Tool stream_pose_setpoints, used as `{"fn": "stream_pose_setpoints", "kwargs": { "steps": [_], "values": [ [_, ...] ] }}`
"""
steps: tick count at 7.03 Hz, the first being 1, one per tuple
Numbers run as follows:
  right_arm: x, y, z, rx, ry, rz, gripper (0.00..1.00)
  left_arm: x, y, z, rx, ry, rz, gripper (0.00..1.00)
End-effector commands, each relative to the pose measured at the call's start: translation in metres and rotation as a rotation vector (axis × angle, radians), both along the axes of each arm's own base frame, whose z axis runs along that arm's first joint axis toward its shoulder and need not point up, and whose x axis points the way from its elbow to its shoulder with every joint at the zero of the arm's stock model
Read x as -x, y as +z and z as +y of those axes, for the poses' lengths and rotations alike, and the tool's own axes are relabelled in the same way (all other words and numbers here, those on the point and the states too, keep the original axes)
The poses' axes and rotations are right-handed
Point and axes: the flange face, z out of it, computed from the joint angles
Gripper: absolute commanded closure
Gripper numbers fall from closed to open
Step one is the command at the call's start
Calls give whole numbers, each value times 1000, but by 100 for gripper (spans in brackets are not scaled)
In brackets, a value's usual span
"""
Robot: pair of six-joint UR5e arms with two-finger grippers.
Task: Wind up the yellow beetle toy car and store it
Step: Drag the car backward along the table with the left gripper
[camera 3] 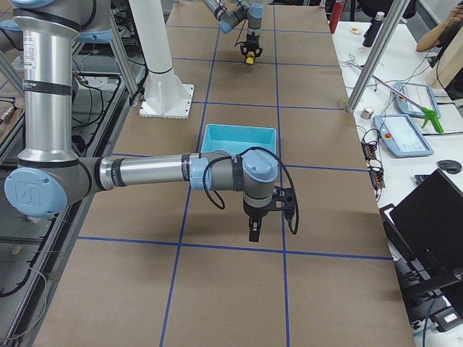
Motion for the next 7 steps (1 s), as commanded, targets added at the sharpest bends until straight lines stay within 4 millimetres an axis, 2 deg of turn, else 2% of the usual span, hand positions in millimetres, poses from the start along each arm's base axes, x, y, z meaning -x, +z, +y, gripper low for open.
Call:
{"fn": "stream_pose_setpoints", "kwargs": {
  "steps": [1, 7],
  "values": [
    [0, 1, 0, 1, 0, 0, 0, 15, 10, 1, -15, -12, 26, 100],
    [0, 4, 0, 7, 0, 2, 0, 42, 37, 13, -33, -16, 75, 100]
  ]
}}
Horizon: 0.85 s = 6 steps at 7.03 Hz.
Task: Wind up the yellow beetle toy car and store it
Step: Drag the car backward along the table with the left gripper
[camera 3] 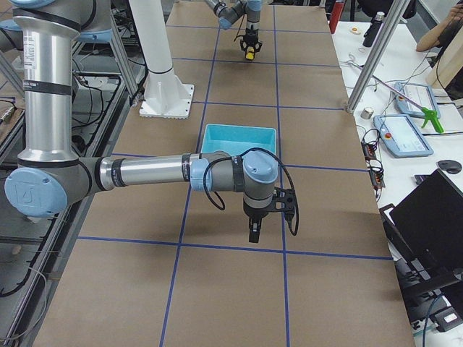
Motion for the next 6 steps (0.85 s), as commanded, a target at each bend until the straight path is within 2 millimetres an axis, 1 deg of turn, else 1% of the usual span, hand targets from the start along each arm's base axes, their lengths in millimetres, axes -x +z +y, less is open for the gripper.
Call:
{"fn": "stream_pose_setpoints", "kwargs": {
  "steps": [1, 3, 4, 6],
  "values": [
    [0, 0, 0, 1, 0, 0, 0, 11, 14, 8, -10, -1, 18, 100],
    [0, 0, 0, 1, 0, 0, 0, 19, 23, 14, -22, -4, 30, 100],
    [1, 0, 0, 1, -1, 0, 0, 26, 26, 13, -28, -13, 36, 100],
    [1, 0, 0, 1, -2, 0, 0, 33, 34, 18, -40, -16, 51, 100]
  ]
}}
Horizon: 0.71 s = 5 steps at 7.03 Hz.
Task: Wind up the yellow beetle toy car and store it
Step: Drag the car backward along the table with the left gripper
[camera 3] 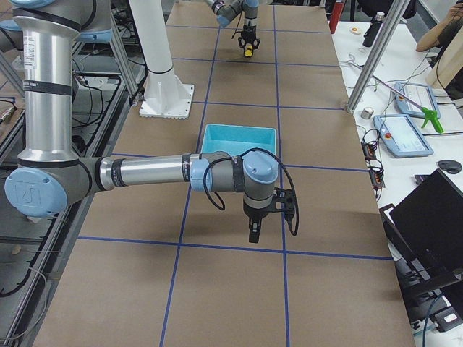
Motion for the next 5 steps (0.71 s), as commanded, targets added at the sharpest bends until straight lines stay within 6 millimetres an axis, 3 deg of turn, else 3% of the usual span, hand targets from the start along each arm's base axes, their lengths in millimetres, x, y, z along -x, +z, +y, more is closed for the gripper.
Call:
{"fn": "stream_pose_setpoints", "kwargs": {
  "steps": [1, 5],
  "values": [
    [0, 0, 0, -1, 0, 0, 0, 12, 7, 2, 5, 0, 20, 100],
    [0, 0, 0, -1, 0, 0, 0, 31, 31, 13, -12, -8, 40, 100]
  ]
}}
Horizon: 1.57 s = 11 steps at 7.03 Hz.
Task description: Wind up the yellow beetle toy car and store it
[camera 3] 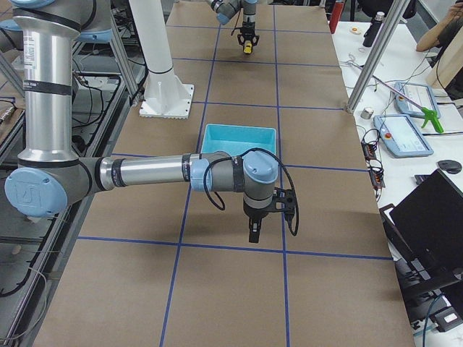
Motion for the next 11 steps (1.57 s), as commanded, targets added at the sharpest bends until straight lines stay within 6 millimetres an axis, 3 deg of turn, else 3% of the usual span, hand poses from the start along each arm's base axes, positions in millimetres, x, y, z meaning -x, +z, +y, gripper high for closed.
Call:
{"fn": "stream_pose_setpoints", "kwargs": {
  "steps": [1, 2, 3, 5, 8, 9, 11],
  "values": [
    [0, 0, 0, 0, 0, -2, 0, 11, 2, -2, -1, -9, 16, 100],
    [0, 0, 0, 0, 0, -2, 0, 14, -2, -10, 31, -20, -3, 100],
    [0, 0, 0, 0, 0, -2, 0, 11, -22, -16, 58, -26, -29, 100],
    [-1, -1, 0, -2, 1, -2, 0, -12, -61, -43, 87, -40, -56, 100],
    [0, -2, 1, -3, 0, -2, 0, -60, -139, -91, 78, -86, -67, 100],
    [0, -2, 1, -3, 0, -2, 0, -79, -154, -87, 137, -123, -52, 100],
    [0, -3, 1, -5, 1, -3, 0, -117, -163, -66, 187, -177, -63, 100]
  ]
}}
